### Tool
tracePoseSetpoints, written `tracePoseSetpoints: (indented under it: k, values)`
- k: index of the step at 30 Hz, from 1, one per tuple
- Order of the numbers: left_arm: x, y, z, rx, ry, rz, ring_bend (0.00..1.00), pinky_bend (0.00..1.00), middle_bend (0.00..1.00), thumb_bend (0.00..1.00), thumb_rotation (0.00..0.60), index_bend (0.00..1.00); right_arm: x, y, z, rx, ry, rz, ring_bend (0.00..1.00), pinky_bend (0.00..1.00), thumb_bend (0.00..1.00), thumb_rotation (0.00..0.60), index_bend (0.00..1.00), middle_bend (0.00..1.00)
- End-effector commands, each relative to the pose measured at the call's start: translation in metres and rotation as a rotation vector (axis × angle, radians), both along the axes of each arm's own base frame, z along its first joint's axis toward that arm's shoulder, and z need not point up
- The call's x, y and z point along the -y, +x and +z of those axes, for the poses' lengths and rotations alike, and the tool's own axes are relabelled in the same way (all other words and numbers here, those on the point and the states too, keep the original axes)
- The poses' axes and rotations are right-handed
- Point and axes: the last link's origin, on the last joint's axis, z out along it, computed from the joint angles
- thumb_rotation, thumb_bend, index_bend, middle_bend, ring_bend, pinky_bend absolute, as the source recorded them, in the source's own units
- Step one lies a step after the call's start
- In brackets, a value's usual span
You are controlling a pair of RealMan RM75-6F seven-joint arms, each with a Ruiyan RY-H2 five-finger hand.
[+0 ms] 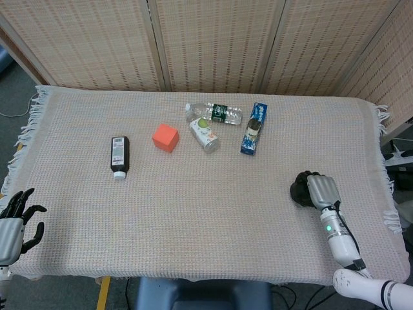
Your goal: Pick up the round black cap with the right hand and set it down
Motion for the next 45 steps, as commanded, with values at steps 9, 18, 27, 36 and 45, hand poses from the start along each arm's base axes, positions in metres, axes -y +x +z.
tracePoseSetpoints:
  k: [9, 18, 27, 36, 45]
  values:
    - [0.000, 0.000, 0.000, -0.005, -0.004, 0.004, 0.07, 0.31, 0.08, 0.48, 0.600, 0.39, -0.029, 0.021, 0.005, 0.126, 0.167, 0.055, 0.55, 0.74, 0.30, 0.600, 0.61, 0.46]
    - [0.000, 0.000, 0.001, -0.002, 0.000, 0.006, 0.07, 0.31, 0.08, 0.48, 0.600, 0.39, -0.022, 0.018, -0.022, 0.105, 0.218, 0.081, 0.50, 0.71, 0.30, 0.600, 0.59, 0.46]
    - [0.000, 0.000, 0.001, 0.001, -0.003, 0.004, 0.07, 0.31, 0.08, 0.48, 0.600, 0.39, -0.026, 0.023, -0.021, 0.161, 0.249, 0.127, 0.00, 0.31, 0.28, 0.600, 0.19, 0.07]
    - [0.000, -0.001, 0.000, -0.004, -0.008, 0.011, 0.07, 0.31, 0.09, 0.48, 0.600, 0.39, -0.030, 0.021, -0.007, 0.169, 0.245, 0.141, 0.00, 0.20, 0.27, 0.600, 0.00, 0.00]
    - [0.001, 0.000, 0.001, -0.005, -0.003, 0.007, 0.07, 0.31, 0.09, 0.48, 0.600, 0.40, -0.051, 0.011, 0.031, 0.022, -0.062, 0.277, 0.00, 0.17, 0.27, 0.600, 0.00, 0.00]
